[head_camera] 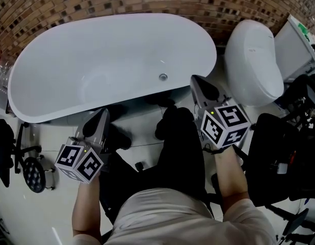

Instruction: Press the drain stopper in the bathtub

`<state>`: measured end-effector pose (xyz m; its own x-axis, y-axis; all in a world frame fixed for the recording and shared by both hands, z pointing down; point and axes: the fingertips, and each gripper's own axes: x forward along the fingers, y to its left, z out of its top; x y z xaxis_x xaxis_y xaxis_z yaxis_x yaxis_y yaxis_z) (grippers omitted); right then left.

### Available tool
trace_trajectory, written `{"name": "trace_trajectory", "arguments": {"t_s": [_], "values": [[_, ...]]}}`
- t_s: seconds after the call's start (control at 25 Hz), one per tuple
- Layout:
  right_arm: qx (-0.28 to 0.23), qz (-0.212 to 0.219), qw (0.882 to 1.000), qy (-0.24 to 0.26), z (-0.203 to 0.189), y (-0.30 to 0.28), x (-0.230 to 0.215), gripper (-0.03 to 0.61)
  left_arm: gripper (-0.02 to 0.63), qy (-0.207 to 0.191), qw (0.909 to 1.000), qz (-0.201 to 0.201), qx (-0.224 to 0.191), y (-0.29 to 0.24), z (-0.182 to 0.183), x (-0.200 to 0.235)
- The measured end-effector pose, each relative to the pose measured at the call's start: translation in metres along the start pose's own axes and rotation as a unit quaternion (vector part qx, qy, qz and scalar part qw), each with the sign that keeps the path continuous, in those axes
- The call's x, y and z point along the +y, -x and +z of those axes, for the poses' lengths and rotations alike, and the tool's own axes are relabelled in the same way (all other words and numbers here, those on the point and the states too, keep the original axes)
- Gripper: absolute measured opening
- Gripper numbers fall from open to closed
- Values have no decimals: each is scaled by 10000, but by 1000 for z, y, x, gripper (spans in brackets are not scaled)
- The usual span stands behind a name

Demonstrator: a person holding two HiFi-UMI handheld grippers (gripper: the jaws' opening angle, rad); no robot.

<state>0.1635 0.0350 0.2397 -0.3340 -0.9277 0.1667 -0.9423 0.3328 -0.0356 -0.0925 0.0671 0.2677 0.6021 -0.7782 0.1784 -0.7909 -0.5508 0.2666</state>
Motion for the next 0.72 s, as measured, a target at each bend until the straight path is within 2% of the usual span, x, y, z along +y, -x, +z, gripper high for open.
{"name": "trace_trajectory", "arguments": {"t_s": [0.72], "values": [[66,84,9997,205,-3,2,4,5,6,-61,9999,37,-114,7,5,-10]]}}
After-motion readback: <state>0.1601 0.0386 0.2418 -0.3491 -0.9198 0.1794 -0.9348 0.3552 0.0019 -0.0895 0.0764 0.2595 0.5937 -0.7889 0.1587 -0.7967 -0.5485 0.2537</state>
